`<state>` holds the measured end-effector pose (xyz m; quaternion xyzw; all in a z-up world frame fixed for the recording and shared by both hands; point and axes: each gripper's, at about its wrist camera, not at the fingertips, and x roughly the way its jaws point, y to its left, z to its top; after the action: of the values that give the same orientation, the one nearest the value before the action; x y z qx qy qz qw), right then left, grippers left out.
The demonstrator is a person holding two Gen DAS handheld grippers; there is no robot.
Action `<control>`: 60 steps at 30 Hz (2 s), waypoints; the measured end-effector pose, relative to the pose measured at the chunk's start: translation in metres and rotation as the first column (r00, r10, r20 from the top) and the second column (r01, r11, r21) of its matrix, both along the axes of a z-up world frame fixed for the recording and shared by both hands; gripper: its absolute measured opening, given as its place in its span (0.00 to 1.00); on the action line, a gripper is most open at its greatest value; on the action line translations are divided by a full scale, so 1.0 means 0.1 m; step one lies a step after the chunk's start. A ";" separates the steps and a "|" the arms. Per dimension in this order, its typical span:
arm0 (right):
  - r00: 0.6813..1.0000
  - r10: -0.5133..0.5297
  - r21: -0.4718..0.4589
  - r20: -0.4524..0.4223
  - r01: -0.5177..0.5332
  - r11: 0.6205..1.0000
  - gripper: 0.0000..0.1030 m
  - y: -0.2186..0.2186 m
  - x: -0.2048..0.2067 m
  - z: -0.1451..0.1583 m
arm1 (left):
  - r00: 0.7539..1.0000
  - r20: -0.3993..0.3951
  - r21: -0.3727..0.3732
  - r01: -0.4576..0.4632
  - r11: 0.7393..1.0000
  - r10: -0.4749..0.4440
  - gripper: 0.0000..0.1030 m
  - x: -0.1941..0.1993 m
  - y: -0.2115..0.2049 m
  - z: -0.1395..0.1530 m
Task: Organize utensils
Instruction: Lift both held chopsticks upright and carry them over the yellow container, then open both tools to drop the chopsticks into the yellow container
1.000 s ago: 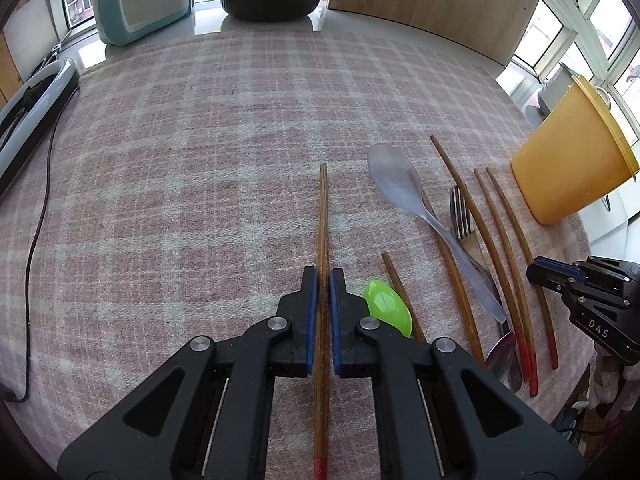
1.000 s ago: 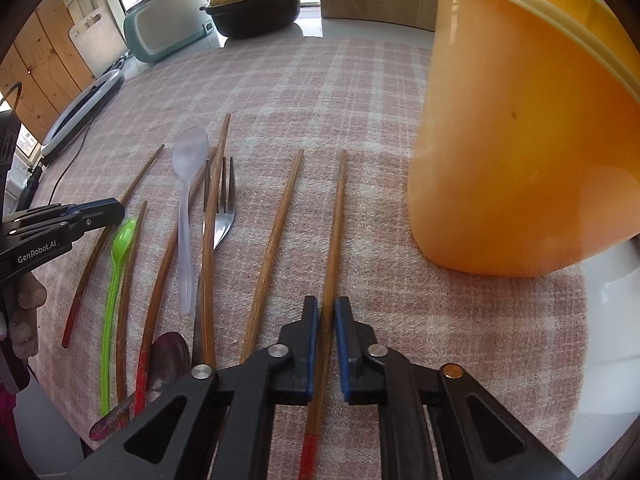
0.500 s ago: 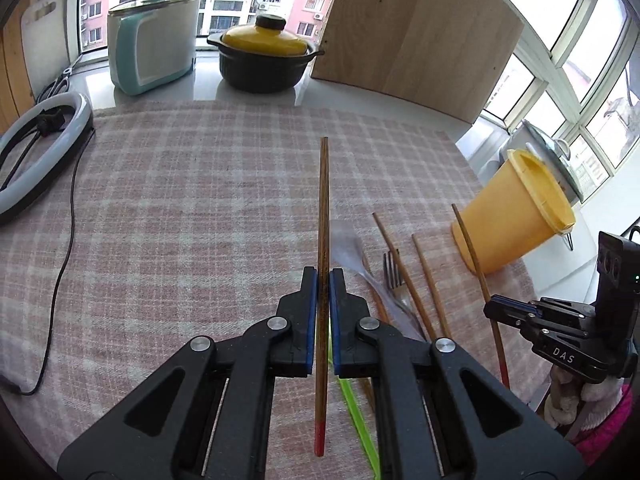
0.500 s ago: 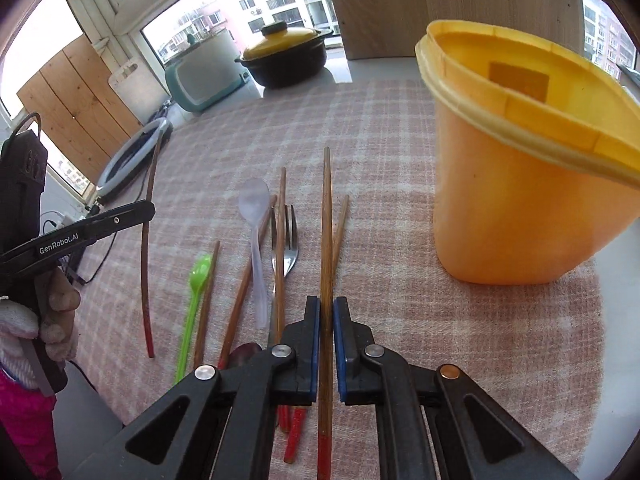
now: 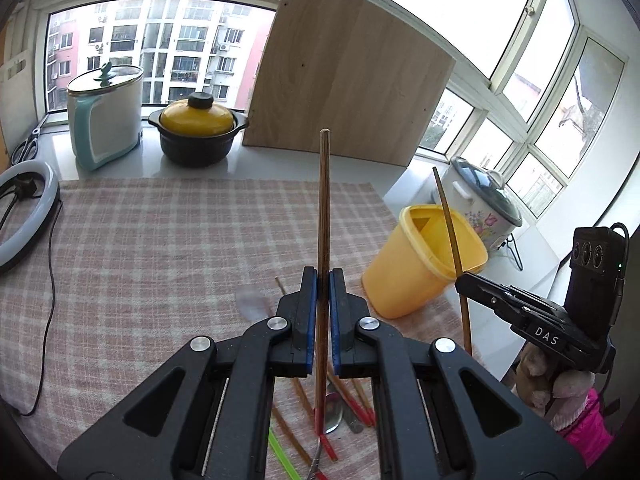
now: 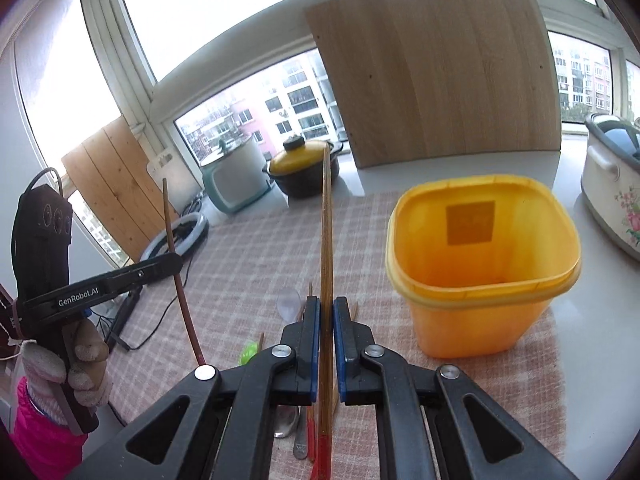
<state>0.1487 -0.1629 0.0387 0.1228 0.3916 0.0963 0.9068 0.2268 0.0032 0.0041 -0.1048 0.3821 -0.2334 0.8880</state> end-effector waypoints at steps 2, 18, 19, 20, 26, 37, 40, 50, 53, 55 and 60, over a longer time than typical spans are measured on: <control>0.999 -0.013 -0.026 0.046 0.015 1.000 0.04 -0.04 0.00 0.12 | 1.000 0.021 -0.008 0.017 1.000 -0.016 0.03 0.02 -0.10 0.09; 0.961 -0.164 -0.130 0.223 0.196 0.972 0.04 -0.54 0.38 0.51 | 0.994 0.090 -0.127 0.080 0.989 -0.068 0.03 0.51 -0.96 0.57; 0.957 -0.178 -0.125 0.227 0.210 0.970 0.04 -0.57 0.42 0.51 | 0.994 0.093 -0.132 0.076 0.988 -0.064 0.03 0.55 -1.00 0.58; 0.953 -0.194 -0.119 0.231 0.225 0.967 0.04 -0.61 0.46 0.51 | 0.994 0.098 -0.139 0.071 0.988 -0.058 0.03 0.59 -1.04 0.59; 0.940 -0.238 -0.133 0.244 0.276 0.952 0.04 -0.77 0.63 0.46 | 0.991 0.128 -0.162 0.048 0.986 -0.027 0.03 0.75 -1.28 0.62; 0.941 -0.285 -0.169 0.180 0.315 0.934 0.04 -0.85 0.69 0.07 | 0.996 0.081 -0.102 0.047 0.994 -0.039 0.03 0.81 -1.54 0.20; 0.944 -0.288 -0.160 0.159 0.313 0.936 0.04 -0.88 0.63 0.00 | 0.997 0.057 -0.095 0.063 0.994 -0.057 0.03 0.76 -1.53 0.10; 0.953 -0.276 -0.157 0.123 0.294 0.943 0.04 -0.88 0.46 0.00 | 0.995 0.022 -0.037 0.096 0.995 -0.095 0.03 0.66 -1.57 -0.05; 0.956 -0.268 -0.167 0.115 0.285 0.944 0.04 -0.87 0.45 0.01 | 0.995 0.023 -0.028 0.103 0.994 -0.102 0.03 0.63 -1.58 -0.04; 0.958 -0.266 -0.172 0.105 0.281 0.944 0.04 -0.87 0.45 0.00 | 0.994 0.032 -0.020 0.109 0.994 -0.109 0.04 0.61 -1.58 -0.02; 0.958 -0.271 -0.167 0.092 0.284 0.944 0.34 -0.89 0.39 -0.01 | 0.992 0.035 0.011 0.124 0.992 -0.125 0.08 0.54 -1.56 0.01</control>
<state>0.1881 -0.2516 0.0380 0.0914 0.3463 -0.0638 0.9315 0.2808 -0.1530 0.0051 -0.0727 0.3729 -0.2886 0.8789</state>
